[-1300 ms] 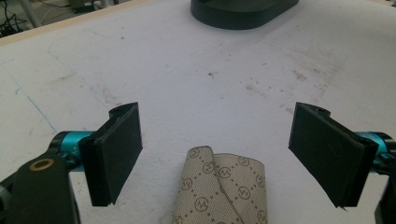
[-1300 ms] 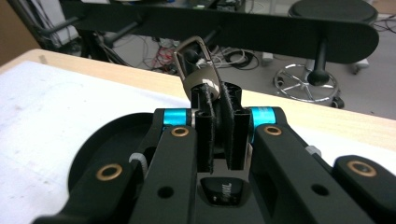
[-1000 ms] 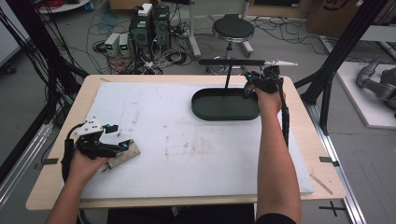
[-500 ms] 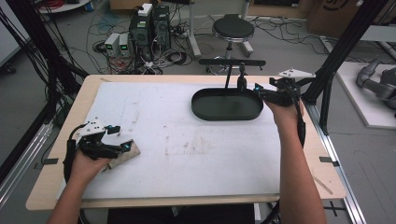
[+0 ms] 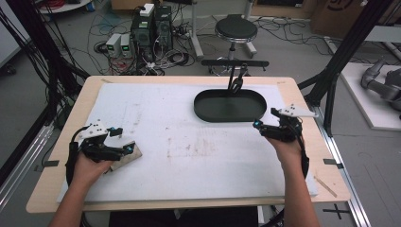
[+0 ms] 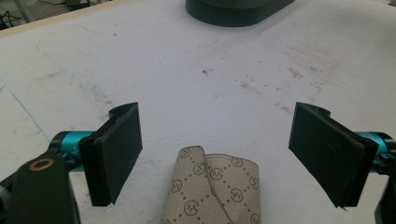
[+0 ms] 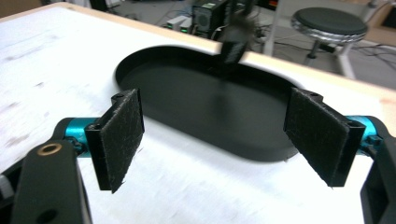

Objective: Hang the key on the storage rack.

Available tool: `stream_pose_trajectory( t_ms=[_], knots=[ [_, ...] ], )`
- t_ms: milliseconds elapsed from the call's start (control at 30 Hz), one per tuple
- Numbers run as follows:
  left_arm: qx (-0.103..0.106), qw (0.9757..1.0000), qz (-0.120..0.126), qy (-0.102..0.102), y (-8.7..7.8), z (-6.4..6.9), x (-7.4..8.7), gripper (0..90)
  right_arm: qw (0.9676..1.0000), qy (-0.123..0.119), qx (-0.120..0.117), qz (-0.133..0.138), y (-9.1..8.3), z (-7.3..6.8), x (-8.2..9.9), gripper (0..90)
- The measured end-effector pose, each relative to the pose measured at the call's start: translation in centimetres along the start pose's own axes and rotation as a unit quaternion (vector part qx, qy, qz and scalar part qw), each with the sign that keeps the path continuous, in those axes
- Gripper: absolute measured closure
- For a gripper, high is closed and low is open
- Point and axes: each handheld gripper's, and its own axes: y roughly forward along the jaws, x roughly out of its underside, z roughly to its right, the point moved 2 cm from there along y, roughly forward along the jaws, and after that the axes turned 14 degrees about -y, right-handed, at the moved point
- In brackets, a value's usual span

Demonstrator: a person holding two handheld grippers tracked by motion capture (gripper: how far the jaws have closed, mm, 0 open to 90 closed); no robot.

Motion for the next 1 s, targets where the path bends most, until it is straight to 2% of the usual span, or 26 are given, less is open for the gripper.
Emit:
stream_pose_trajectory(
  t_ms=[33,100,167,233,500,567,1000],
  knots=[
    [0.0,1.0,0.001,0.001,-0.1,0.0,0.0,17.0,1.0,0.0,-0.001,0.006,0.0,-0.4,0.5,20.1],
    [0.001,1.0,0.005,0.0,-0.1,0.1,-0.1,17.0,0.9999,-0.006,-0.015,-0.004,0.3,-1.0,1.4,20.1],
    [0.001,1.0,0.006,0.002,-0.1,0.1,-0.1,17.0,0.9998,-0.005,-0.015,-0.008,0.4,-1.1,1.8,20.1],
    [0.003,1.0,0.007,0.004,-0.1,0.1,-0.2,17.0,0.9998,0.006,-0.018,-0.01,0.9,-1.2,2.6,18.8],
    [0.01,0.9998,0.014,-0.005,-0.1,-0.3,-0.3,17.0,0.9999,0.004,-0.009,-0.008,1.0,-1.1,3.1,18.2],
    [0.011,0.9999,0.009,-0.008,0.0,-0.3,-0.2,17.0,0.9999,0.009,-0.006,-0.01,1.1,-0.9,3.4,18.2],
    [0.012,0.9999,0.001,-0.005,-0.2,-0.4,0.0,17.0,0.9998,0.015,-0.01,-0.011,1.5,-0.5,3.6,17.7]
  ],
)
